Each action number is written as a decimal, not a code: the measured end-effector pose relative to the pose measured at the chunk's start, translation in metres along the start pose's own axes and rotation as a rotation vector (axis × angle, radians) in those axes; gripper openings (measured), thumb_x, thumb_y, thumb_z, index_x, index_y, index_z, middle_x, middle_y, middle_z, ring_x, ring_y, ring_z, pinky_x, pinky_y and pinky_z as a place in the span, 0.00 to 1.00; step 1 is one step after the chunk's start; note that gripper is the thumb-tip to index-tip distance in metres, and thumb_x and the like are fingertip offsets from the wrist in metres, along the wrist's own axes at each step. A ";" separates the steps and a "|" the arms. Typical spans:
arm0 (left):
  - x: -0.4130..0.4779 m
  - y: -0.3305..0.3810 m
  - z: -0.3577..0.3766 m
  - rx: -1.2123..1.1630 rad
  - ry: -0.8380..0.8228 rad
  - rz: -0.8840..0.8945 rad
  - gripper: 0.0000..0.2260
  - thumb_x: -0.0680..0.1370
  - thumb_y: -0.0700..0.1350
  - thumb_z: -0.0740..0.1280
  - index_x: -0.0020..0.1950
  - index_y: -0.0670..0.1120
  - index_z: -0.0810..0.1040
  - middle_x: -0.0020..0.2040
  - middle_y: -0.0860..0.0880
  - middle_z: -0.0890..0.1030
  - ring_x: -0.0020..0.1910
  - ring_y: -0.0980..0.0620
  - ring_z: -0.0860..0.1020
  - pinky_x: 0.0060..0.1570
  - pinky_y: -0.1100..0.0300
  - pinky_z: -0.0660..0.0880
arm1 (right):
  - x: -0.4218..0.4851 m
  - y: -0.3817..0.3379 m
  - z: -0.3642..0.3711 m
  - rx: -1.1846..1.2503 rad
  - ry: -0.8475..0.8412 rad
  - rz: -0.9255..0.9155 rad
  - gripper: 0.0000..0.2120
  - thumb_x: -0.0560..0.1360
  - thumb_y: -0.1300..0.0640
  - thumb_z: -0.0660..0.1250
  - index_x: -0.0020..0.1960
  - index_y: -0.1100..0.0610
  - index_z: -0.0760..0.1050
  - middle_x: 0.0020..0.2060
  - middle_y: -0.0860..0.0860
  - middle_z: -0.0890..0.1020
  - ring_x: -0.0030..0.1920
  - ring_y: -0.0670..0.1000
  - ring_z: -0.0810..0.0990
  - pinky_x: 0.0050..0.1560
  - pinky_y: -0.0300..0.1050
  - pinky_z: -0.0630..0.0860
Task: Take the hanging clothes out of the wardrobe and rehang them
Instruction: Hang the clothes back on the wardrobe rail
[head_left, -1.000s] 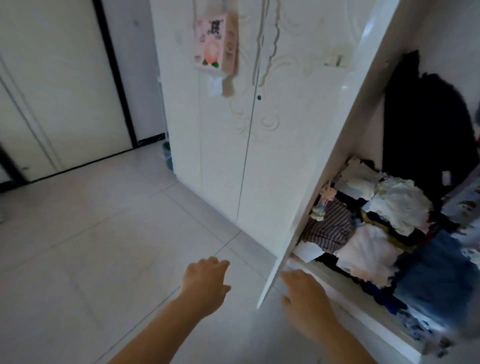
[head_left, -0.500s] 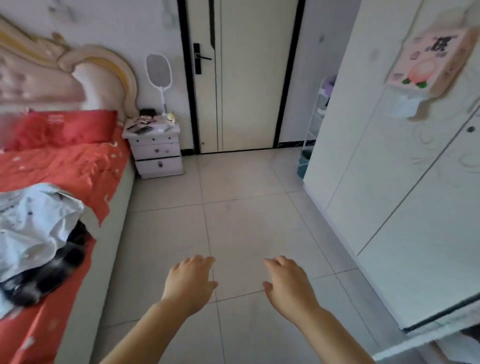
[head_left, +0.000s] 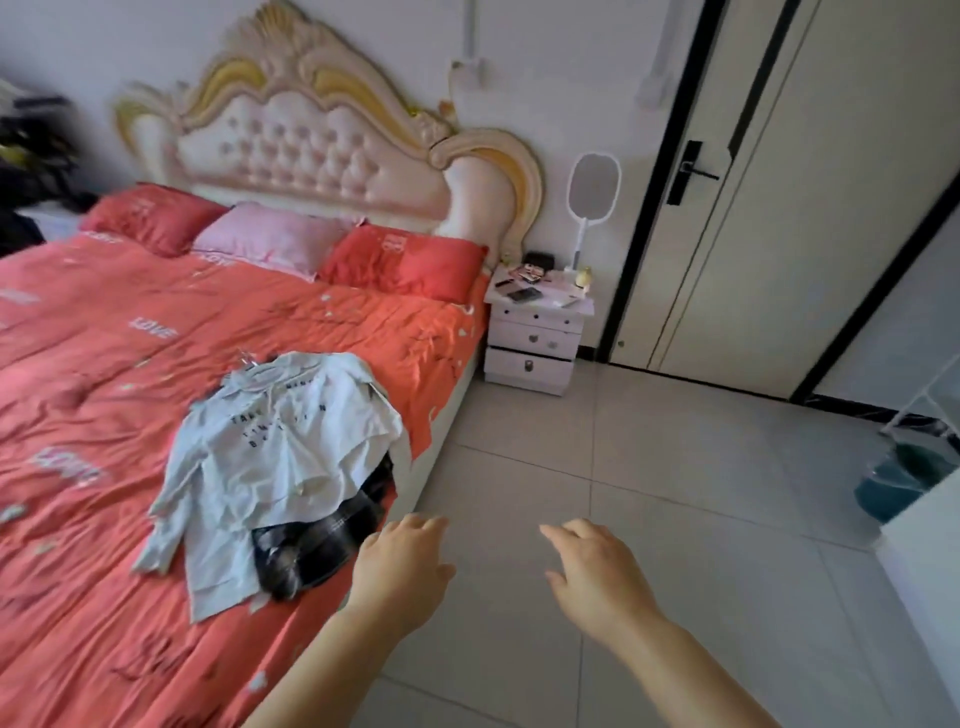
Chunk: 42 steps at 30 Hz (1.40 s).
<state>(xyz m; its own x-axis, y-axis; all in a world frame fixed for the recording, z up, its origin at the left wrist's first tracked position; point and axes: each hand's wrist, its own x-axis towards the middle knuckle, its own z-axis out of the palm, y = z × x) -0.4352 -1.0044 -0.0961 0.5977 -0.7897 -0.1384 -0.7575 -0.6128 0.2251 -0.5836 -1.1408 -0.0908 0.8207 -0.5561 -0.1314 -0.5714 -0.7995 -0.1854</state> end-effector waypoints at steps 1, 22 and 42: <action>0.009 -0.011 -0.004 -0.007 0.008 -0.032 0.23 0.78 0.55 0.61 0.72 0.53 0.62 0.68 0.52 0.69 0.66 0.49 0.68 0.63 0.55 0.65 | 0.018 -0.008 -0.001 -0.004 -0.009 -0.031 0.24 0.78 0.52 0.60 0.73 0.51 0.61 0.64 0.50 0.71 0.63 0.54 0.69 0.63 0.43 0.65; 0.193 -0.157 -0.055 -0.158 0.104 -0.752 0.25 0.78 0.54 0.62 0.73 0.54 0.61 0.68 0.51 0.69 0.66 0.49 0.69 0.62 0.55 0.66 | 0.383 -0.124 -0.013 -0.077 -0.207 -0.717 0.22 0.78 0.54 0.58 0.71 0.50 0.63 0.65 0.49 0.70 0.65 0.52 0.67 0.64 0.44 0.62; 0.379 -0.376 -0.082 -0.266 0.094 -0.884 0.20 0.77 0.52 0.63 0.69 0.51 0.67 0.65 0.49 0.71 0.65 0.47 0.69 0.59 0.55 0.68 | 0.648 -0.277 0.043 -0.153 -0.345 -0.809 0.21 0.78 0.54 0.58 0.70 0.51 0.64 0.64 0.51 0.70 0.64 0.53 0.68 0.64 0.45 0.65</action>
<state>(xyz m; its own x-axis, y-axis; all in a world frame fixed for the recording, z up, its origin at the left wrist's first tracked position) 0.0975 -1.0714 -0.1543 0.9569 -0.0264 -0.2893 0.0616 -0.9548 0.2909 0.1067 -1.2699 -0.1662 0.9123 0.2711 -0.3068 0.2095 -0.9529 -0.2192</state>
